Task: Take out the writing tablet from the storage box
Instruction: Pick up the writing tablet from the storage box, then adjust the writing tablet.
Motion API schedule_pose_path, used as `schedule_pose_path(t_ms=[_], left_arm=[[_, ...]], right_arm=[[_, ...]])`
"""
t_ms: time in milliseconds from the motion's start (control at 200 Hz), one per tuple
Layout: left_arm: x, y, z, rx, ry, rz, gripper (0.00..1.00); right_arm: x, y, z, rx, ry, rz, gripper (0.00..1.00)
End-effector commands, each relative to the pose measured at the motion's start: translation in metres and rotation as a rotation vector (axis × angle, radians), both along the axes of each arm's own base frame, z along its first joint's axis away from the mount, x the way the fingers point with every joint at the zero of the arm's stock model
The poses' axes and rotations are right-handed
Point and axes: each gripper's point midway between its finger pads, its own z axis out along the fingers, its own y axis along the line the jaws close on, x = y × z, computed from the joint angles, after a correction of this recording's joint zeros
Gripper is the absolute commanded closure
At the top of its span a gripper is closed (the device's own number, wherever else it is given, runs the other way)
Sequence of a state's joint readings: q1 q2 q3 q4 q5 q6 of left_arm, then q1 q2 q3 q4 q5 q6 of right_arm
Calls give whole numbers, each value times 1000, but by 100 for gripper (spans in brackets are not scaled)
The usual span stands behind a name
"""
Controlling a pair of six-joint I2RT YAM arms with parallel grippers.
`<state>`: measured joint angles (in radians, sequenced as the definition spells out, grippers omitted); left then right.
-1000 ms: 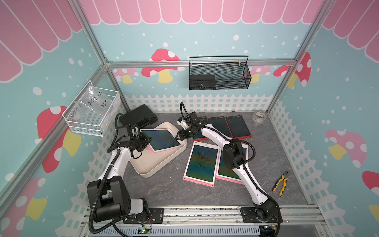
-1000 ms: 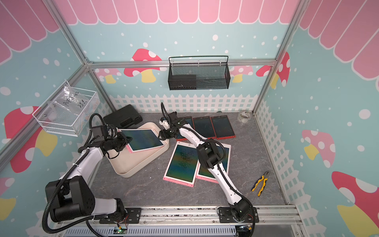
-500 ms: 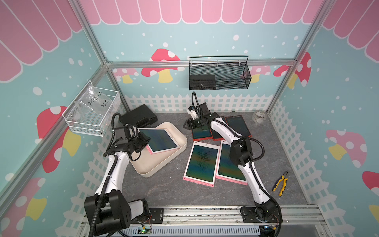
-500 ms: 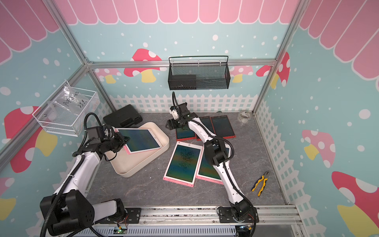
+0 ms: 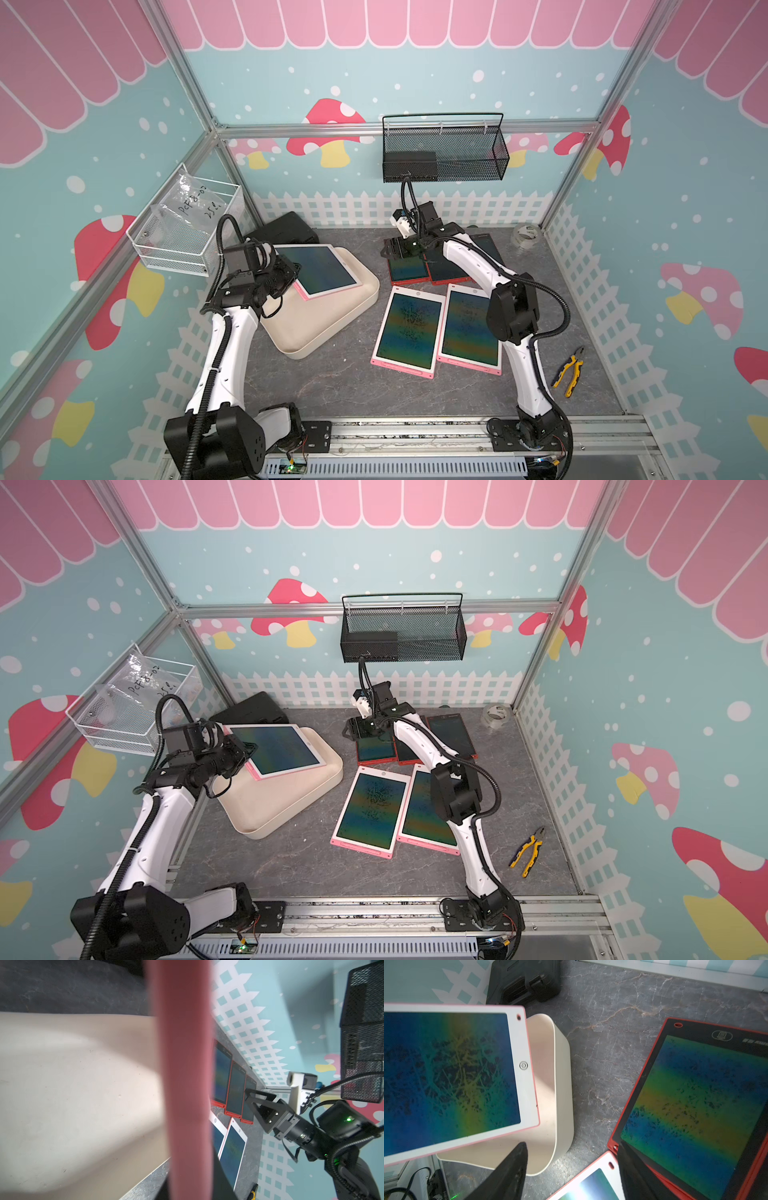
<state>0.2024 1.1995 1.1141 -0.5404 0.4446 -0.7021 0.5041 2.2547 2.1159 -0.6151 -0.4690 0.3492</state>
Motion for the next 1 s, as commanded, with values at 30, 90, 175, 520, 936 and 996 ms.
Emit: schedule_pose_path(t_ms=[30, 90, 175, 520, 936, 996], left_arm=[[11, -6, 30, -24, -59, 38, 96], [13, -11, 32, -53, -64, 43, 95], [14, -23, 34, -74, -66, 55, 95], [61, -86, 53, -183, -171, 54, 95], [94, -146, 38, -271, -202, 23, 95], [96, -153, 37, -279, -202, 17, 95]], right_arm=[[-16, -19, 31, 72, 108, -56, 32], [-23, -29, 30, 117, 205, -75, 35], [-31, -37, 35, 161, 267, -86, 37], [-52, -49, 34, 275, 475, -127, 51], [-60, -63, 54, 565, 571, -206, 54], [-60, -63, 55, 578, 587, -216, 52]])
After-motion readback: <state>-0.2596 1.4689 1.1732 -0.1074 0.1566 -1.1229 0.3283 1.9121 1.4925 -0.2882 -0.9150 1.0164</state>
